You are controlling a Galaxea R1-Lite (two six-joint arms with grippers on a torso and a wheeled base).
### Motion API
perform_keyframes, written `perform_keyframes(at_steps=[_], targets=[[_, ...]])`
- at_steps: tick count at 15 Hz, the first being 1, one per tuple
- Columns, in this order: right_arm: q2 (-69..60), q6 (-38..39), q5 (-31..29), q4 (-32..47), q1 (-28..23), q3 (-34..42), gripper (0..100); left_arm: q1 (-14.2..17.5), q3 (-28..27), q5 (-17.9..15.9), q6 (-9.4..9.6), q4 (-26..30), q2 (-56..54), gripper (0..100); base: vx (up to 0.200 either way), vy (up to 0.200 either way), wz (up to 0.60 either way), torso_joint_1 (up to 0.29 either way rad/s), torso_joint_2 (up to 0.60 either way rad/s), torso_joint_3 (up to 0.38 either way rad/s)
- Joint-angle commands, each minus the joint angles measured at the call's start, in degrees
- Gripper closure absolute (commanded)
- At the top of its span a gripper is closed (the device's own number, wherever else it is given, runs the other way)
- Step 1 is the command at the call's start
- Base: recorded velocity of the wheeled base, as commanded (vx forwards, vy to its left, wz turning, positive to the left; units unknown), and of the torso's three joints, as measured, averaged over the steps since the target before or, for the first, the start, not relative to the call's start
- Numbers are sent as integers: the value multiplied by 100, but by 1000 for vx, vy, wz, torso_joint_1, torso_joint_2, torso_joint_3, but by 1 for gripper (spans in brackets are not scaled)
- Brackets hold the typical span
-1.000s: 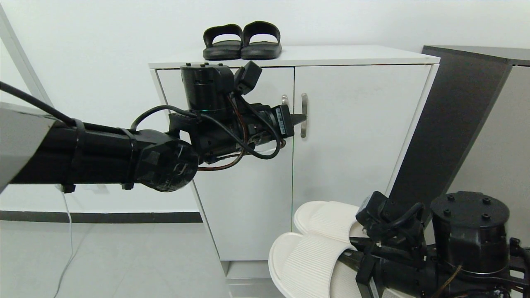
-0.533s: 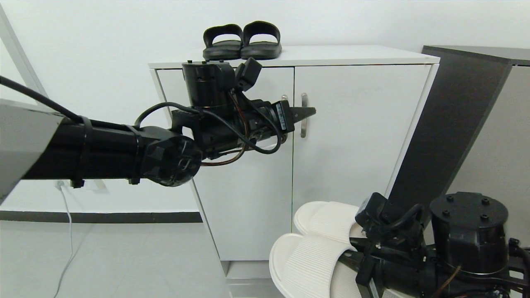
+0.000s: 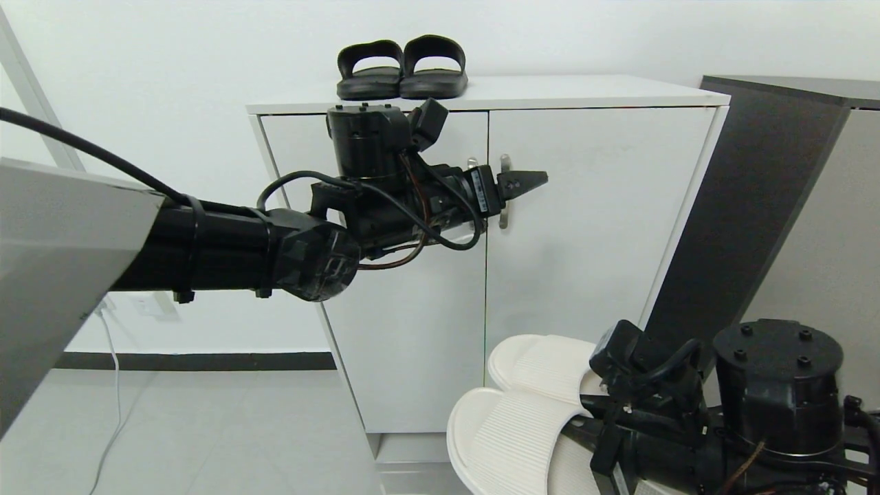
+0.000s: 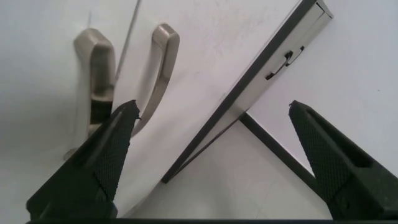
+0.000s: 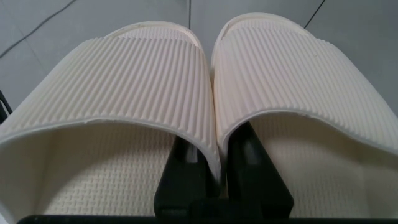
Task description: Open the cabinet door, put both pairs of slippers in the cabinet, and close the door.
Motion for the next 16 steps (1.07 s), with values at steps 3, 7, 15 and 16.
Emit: perform_keyframes(at_steps=[3,7,15,16], targets=[[67,-6,-2,0,2,26,100,-38,-194,12,1,-23,306,0,0,0,0,0,0,0],[76,-6,6,0,11,35,100,-47,-423,3,-8,-14,429,0,0,0,0,0,0,0],[102,-6,24,0,98,79,100,-56,-317,56,-61,-32,332,100,0,0,0,0,0,0],[93,-6,33,0,116,105,100,-56,-186,56,-61,-32,218,100,0,0,0,0,0,0]])
